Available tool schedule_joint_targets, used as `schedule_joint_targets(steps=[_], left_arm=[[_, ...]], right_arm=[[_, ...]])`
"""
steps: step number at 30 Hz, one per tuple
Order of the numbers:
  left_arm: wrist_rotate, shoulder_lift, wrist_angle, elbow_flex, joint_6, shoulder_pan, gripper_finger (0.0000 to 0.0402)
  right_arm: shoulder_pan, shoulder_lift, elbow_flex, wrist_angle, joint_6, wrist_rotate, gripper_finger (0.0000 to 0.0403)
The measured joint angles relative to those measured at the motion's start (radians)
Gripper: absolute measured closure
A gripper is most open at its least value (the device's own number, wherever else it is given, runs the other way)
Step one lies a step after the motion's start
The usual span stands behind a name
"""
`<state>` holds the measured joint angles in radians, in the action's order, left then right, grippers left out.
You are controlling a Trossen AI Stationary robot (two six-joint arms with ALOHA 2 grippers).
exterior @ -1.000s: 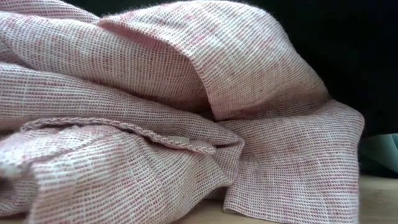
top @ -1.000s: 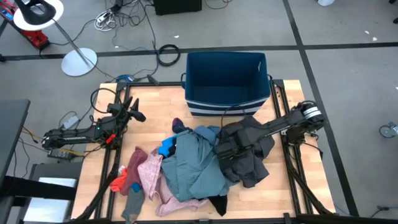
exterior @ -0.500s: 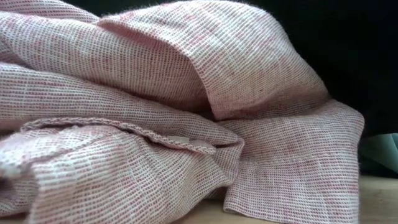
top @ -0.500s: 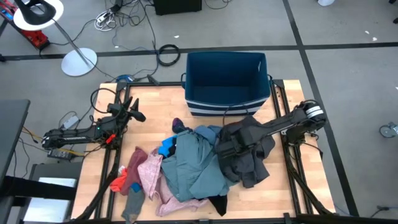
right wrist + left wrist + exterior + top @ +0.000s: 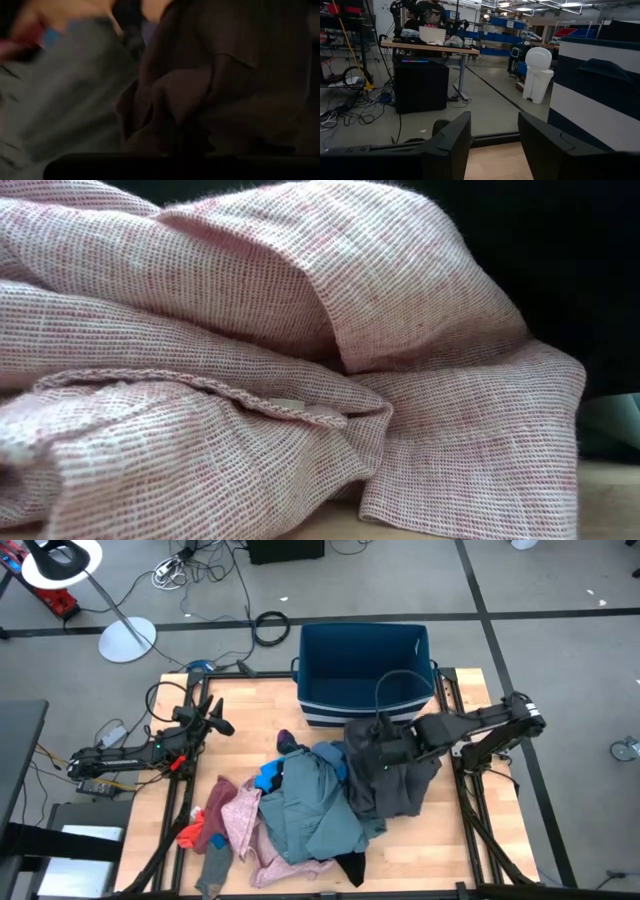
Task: Sort clothes
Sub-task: Put the dark gray pants into the blue bin
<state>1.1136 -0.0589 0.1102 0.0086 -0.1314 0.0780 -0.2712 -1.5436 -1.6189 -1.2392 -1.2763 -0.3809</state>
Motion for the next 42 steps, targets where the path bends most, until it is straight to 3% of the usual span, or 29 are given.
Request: schedule_joint_targets(steps=[14, 25, 42], left_arm=[[0.0, 0.0, 0.0, 0.0, 0.0, 0.0, 0.0232], [0.0, 0.0, 0.0, 0.0, 0.0, 0.0, 0.0232], [0.0, 0.0, 0.0, 0.0, 0.0, 0.0, 0.0232]], right_arm=[[0.155, -0.002, -0.28, 0.104, 0.39, -0.152, 0.0397], [0.309, -0.002, -0.396, 0.381, 0.718, -0.157, 0.0397], [0.533, 0.001, -0.41, 0.981, 1.087, -0.157, 0.0395]])
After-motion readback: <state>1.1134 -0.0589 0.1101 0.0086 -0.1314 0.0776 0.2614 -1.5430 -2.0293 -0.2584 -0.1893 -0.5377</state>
